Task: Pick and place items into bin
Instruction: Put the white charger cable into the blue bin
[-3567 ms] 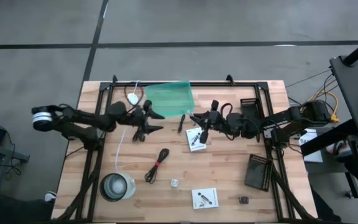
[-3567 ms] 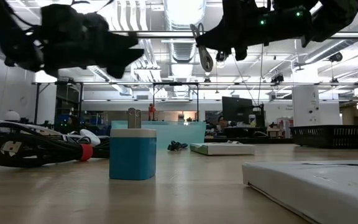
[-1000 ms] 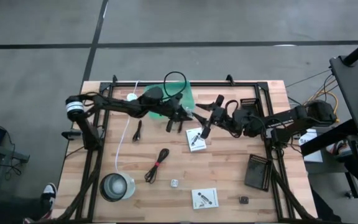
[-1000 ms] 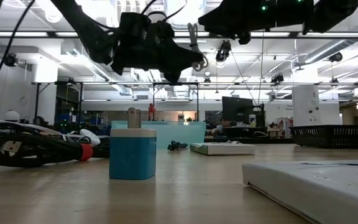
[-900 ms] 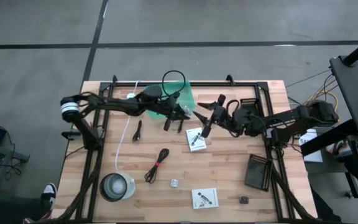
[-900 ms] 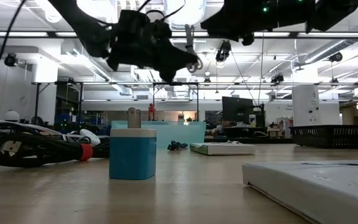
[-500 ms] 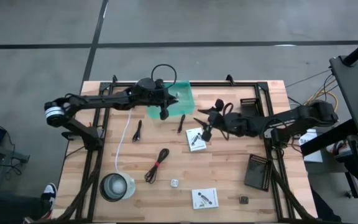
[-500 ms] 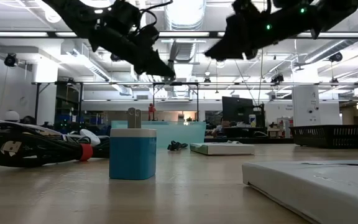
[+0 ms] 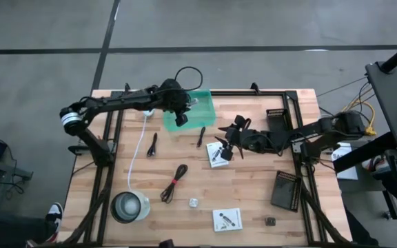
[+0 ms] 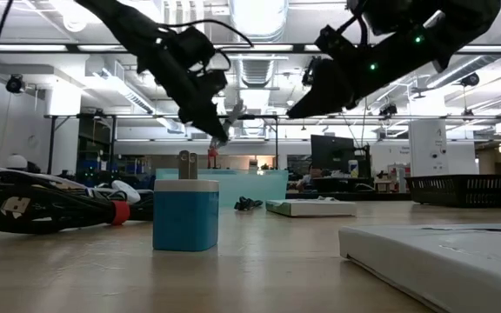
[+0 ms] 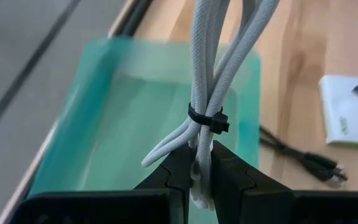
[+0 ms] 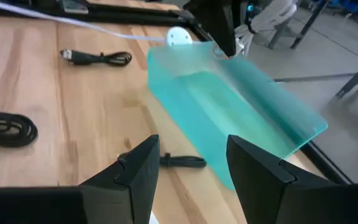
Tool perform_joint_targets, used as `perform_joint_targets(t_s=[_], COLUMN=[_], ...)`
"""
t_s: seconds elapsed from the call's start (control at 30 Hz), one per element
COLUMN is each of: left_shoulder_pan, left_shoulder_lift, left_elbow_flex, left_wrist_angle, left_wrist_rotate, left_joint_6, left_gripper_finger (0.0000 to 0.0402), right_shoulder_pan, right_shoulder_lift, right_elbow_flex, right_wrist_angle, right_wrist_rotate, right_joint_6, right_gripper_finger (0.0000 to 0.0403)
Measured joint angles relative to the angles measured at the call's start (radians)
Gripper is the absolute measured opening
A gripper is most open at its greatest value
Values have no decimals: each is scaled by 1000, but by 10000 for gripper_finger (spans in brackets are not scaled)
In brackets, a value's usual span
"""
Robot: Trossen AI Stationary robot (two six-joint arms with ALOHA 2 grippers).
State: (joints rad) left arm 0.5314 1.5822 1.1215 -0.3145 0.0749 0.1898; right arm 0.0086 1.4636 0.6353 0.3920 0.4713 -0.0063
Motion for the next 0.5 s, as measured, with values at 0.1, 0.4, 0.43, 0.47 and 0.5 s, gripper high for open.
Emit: perform_joint_targets(t_s=[0.1, 0.4, 0.43, 0.47, 0.5], left_shoulder_pan=[3, 10, 12, 15, 19], left_shoulder_lift=[43, 100, 101, 105, 106], left_elbow_flex=[41, 135, 140, 145, 145], left_wrist_angle=[-73, -239, -249, -254, -257], left_wrist_rotate=[-21, -190, -208, -215, -215], left_joint_6=[0, -74, -94, -108, -122], left_gripper_finger=[20, 25, 25, 25, 23], right_shoulder_pan=[0, 0, 0, 0, 0], right_shoulder_lift=[32, 126, 129, 134, 138], right_elbow_flex=[-1, 19, 23, 28, 35], right_wrist_angle=[0, 8, 7, 7, 8], right_wrist_rotate=[0, 1, 0, 1, 1], right_joint_6=[0, 24, 22, 16, 6], right_gripper_finger=[173, 173, 172, 172, 171])
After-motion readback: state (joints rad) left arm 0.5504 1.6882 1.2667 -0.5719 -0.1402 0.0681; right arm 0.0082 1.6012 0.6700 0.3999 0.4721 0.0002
